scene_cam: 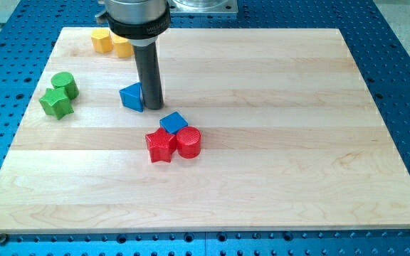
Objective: Place the triangle between the green blocks and the red blocks and cube
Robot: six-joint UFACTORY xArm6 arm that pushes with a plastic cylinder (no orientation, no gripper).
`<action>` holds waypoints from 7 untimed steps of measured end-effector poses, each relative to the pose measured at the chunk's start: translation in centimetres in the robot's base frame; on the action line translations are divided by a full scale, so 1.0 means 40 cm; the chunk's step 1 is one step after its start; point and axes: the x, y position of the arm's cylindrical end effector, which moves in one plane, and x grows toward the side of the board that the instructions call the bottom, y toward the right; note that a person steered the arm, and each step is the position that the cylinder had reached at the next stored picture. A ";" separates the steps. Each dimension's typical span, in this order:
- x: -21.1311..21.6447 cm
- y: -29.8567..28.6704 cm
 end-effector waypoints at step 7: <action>-0.016 -0.117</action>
